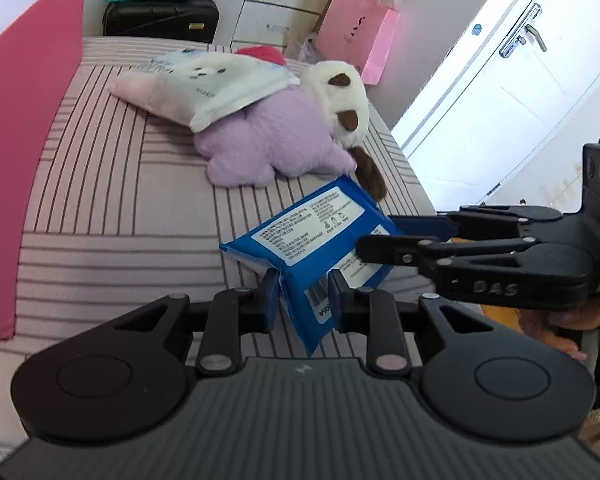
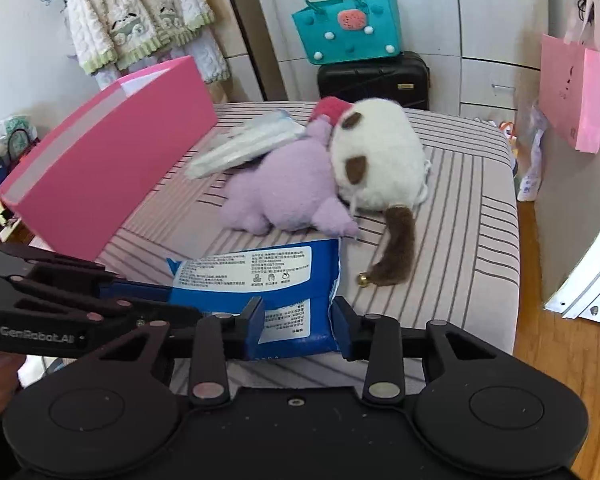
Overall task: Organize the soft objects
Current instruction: 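Lift the packet and carry it over the pink box with left tool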
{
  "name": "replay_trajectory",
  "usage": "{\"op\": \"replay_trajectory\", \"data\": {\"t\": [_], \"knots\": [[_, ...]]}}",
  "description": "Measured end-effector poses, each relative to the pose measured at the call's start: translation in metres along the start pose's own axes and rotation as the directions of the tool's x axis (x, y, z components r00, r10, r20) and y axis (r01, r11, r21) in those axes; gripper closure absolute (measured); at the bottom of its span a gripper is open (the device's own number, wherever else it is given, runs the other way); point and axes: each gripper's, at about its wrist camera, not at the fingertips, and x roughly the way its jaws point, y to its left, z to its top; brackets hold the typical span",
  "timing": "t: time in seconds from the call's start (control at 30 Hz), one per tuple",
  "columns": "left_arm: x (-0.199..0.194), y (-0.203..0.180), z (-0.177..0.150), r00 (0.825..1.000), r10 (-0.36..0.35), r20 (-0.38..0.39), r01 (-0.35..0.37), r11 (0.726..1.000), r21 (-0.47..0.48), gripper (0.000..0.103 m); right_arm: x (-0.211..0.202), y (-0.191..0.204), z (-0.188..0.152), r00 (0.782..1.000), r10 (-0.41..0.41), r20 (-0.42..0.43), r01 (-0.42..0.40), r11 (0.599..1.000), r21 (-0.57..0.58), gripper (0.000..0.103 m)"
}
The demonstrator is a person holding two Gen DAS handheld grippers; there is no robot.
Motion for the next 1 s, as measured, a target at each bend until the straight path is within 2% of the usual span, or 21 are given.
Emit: {"op": "replay_trajectory", "data": {"t": [0.13, 0.27, 0.4, 0.6, 0.8, 1.0], "knots": [[-0.01, 0.003, -0.004, 0.999, -0.043, -0.028, 0.042, 0.999, -0.01, 0.079, -0.01, 0.01, 0.0, 1.0, -0.013, -0.017, 0.013, 1.0, -0.005, 0.058], [-0.025, 0.0, -0.008, 0.997, -0.066, -0.032, 0.066, 0.998, 0.012, 0.078, -0.018, 0.023, 0.0, 1.0, -0.006, -0.016, 0.006, 1.0, -0.019, 0.05], [-0.041, -0.001, -0.008, 0.997, -0.078, -0.02, 0.079, 0.996, 0.031, 0.078, -0.028, 0.037, -0.001, 1.0, -0.017, -0.015, 0.016, 0.999, -0.051, 0.05], [-0.061, 0.001, -0.008, 0.996, -0.081, -0.041, 0.084, 0.994, 0.076, 0.075, -0.043, 0.054, 0.0, 1.0, 0.019, -0.019, -0.02, 0.999, -0.048, 0.05], [-0.09, 0.007, -0.017, 0.999, -0.029, -0.041, 0.033, 0.995, 0.099, 0.075, -0.052, 0.082, 0.002, 0.995, 0.095, -0.018, -0.096, 0.99, -0.1, 0.049], [-0.122, 0.016, -0.023, 1.0, 0.02, -0.015, -0.018, 0.995, 0.103, 0.075, -0.047, 0.111, 0.011, 0.989, 0.136, -0.061, -0.145, 0.975, -0.171, 0.049]]}}
